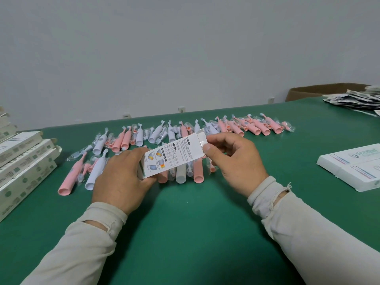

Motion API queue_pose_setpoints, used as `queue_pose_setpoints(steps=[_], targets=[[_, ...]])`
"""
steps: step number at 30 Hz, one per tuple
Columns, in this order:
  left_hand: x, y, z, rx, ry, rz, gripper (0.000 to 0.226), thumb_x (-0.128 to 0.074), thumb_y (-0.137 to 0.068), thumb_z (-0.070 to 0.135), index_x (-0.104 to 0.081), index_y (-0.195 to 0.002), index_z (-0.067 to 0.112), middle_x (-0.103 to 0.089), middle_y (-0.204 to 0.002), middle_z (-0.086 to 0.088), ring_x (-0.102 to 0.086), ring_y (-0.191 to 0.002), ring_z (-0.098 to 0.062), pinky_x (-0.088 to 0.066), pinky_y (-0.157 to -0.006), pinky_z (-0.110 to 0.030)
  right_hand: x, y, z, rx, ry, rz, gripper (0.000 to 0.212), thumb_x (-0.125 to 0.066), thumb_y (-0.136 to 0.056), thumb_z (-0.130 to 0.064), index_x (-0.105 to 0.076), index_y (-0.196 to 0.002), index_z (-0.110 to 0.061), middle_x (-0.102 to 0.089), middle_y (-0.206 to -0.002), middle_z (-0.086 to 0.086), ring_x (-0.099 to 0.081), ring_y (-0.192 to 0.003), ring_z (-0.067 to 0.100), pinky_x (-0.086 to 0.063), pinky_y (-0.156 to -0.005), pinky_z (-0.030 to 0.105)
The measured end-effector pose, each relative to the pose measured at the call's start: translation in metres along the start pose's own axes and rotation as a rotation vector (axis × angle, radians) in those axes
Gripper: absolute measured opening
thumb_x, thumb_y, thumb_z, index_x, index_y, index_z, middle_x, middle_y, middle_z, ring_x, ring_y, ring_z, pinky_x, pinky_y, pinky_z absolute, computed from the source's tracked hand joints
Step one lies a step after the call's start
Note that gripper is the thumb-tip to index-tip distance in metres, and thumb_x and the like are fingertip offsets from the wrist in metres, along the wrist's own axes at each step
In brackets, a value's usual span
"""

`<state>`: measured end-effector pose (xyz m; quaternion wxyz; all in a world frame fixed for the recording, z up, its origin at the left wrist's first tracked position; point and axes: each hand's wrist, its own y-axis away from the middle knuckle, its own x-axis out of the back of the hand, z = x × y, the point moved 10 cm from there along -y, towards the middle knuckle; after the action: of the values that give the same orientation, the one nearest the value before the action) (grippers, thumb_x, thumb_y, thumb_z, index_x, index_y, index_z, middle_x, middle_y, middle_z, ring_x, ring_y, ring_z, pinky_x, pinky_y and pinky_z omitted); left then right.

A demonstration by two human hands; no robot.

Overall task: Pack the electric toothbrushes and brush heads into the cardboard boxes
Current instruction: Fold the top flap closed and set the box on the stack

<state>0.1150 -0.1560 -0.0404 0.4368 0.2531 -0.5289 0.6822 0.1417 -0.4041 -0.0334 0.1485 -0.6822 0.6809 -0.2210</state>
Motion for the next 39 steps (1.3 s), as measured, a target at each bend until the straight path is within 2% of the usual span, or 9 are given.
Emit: queue_pose_setpoints(steps=[8,15,18,21,25,29,34,35,39], targets=[[0.005,0.001,0.003,-0.014,-0.049,0.034,0.053,-0.074,-0.077,0.043,-0.056,-0.126,0.036,-0.063,-0.111,0.006,-0.054,-0.102,-0.022,-0.039,-0.071,-0.034,0.001,0.0,0.004,-0.011,0.043,0.003,0.007,-0.073,-0.09,-0.018,-0.076,-0.09,-0.024,-0.072,-0.08,-0.014,-0.061,-0.071,0.005,-0.053,-0.075,0.035],[0.002,0.002,0.01,-0.03,-0.041,-0.009,0.059,-0.069,-0.076,0.054,-0.052,-0.13,0.036,-0.062,-0.117,0.007,-0.054,-0.106,-0.021,-0.051,-0.081,-0.042,-0.009,0.003,0.011,-0.035,0.126,-0.045,0.003,-0.069,-0.09,-0.028,-0.07,-0.09,-0.031,-0.073,-0.098,-0.011,-0.068,-0.083,0.008,-0.057,-0.078,0.033],[-0.007,0.005,0.018,-0.107,0.045,-0.054,0.072,-0.077,-0.079,0.045,-0.044,-0.141,0.031,-0.058,-0.131,0.004,-0.053,-0.116,-0.021,-0.05,-0.094,-0.046,0.004,0.001,0.025,-0.165,-0.105,0.11,0.008,-0.067,-0.094,-0.02,-0.065,-0.092,-0.028,-0.074,-0.096,-0.003,-0.072,-0.082,0.016,-0.06,-0.068,0.029],[-0.017,0.008,0.028,-0.134,0.16,-0.074,0.07,-0.076,-0.081,0.034,-0.043,-0.143,0.028,-0.057,-0.135,0.002,-0.052,-0.115,-0.018,-0.048,-0.096,-0.041,0.023,0.006,0.039,-0.309,-0.241,0.31,0.017,-0.064,-0.097,-0.029,-0.063,-0.108,-0.016,-0.077,-0.092,0.0,-0.074,-0.075,0.007,-0.061,-0.068,0.029],[-0.015,0.015,0.054,-0.159,0.306,0.019,0.061,-0.078,-0.076,0.039,-0.055,-0.132,0.025,-0.061,-0.119,0.006,-0.052,-0.102,-0.009,-0.048,-0.084,-0.037,-0.022,0.027,0.044,-0.442,-0.194,0.151,0.023,-0.066,-0.091,-0.028,-0.067,-0.107,-0.012,-0.077,-0.092,0.005,-0.067,-0.07,0.012,-0.057,-0.08,0.039],[-0.017,0.024,0.078,-0.252,0.435,-0.034,0.068,-0.076,-0.077,0.038,-0.052,-0.139,0.023,-0.06,-0.123,0.004,-0.054,-0.107,-0.012,-0.052,-0.088,-0.037,-0.048,0.041,0.039,-0.472,-0.121,0.096,0.025,-0.066,-0.077,-0.034,-0.069,-0.092,-0.014,-0.078,-0.088,-0.002,-0.068,-0.068,0.014,-0.053,-0.066,0.035],[-0.014,0.034,0.081,-0.312,0.493,-0.064,0.062,-0.063,-0.077,0.058,-0.057,-0.133,0.03,-0.055,-0.111,0.022,-0.053,-0.102,0.016,-0.041,-0.078,-0.01,0.078,0.015,0.029,-0.489,-0.104,0.419,0.011,-0.07,-0.086,-0.016,-0.068,-0.078,-0.01,-0.076,-0.079,0.005,-0.067,-0.05,0.01,-0.057,-0.052,0.028],[-0.015,0.034,0.08,-0.313,0.477,-0.07,0.059,-0.06,-0.077,0.06,-0.061,-0.128,0.03,-0.054,-0.108,0.024,-0.055,-0.096,0.015,-0.039,-0.074,-0.009,0.118,0.008,0.024,-0.483,0.006,0.505,0.005,-0.07,-0.086,-0.014,-0.068,-0.085,-0.009,-0.076,-0.084,0.008,-0.07,-0.056,0.013,-0.061,-0.058,0.034],[-0.016,0.035,0.081,-0.324,0.464,-0.107,0.054,-0.053,-0.075,0.065,-0.068,-0.114,0.03,-0.055,-0.103,0.021,-0.058,-0.084,0.0,-0.044,-0.068,-0.02,0.24,0.004,0.025,-0.641,0.37,0.632,0.06,-0.068,-0.079,-0.009,-0.044,-0.134,-0.003,-0.061,-0.13,0.018,-0.066,-0.109,0.037,-0.056,-0.093,0.051]])
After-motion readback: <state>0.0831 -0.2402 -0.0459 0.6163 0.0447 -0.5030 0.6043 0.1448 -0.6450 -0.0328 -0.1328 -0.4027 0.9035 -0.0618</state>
